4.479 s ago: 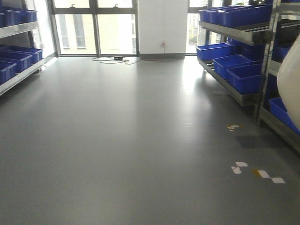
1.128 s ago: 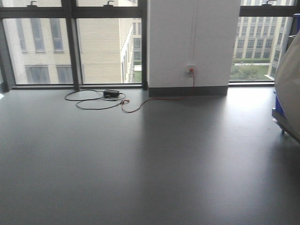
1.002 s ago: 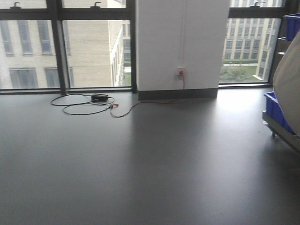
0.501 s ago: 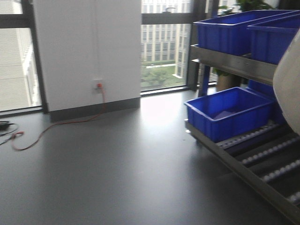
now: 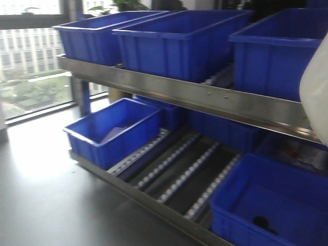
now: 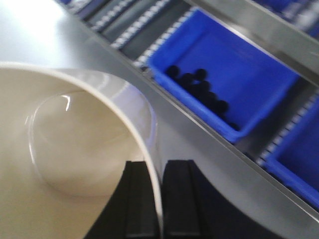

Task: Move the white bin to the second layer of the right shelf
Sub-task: 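Turn and drive up to the shelf rack with blue crates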

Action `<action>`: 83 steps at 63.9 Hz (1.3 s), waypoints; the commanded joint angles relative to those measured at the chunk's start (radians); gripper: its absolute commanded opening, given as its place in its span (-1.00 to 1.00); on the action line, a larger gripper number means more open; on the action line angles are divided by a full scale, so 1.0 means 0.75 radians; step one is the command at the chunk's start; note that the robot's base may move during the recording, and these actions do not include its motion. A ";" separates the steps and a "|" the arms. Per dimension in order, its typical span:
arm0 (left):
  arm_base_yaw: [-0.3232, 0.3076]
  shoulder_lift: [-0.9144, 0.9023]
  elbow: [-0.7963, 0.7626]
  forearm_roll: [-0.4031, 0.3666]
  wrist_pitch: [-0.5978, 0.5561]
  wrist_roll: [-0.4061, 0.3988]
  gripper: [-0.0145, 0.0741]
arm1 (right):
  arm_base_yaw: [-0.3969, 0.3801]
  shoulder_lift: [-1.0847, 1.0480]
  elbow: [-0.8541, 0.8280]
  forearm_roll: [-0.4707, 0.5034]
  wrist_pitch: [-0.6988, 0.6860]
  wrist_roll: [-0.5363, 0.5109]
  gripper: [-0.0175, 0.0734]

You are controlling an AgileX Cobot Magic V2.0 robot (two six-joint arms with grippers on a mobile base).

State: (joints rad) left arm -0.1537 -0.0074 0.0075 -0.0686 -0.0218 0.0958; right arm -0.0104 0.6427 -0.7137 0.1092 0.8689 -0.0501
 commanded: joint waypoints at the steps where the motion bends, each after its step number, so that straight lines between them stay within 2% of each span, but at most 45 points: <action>1: 0.000 -0.020 0.044 -0.004 -0.114 -0.010 -0.48 | -0.006 0.005 -0.036 0.009 -0.104 -0.006 -0.42; 83: 0.000 -0.020 0.044 -0.004 -0.114 -0.010 -0.48 | -0.006 0.005 -0.036 0.009 -0.102 -0.006 -0.42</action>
State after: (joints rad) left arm -0.1537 -0.0074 0.0075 -0.0686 -0.0218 0.0958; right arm -0.0104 0.6427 -0.7137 0.1036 0.8706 -0.0501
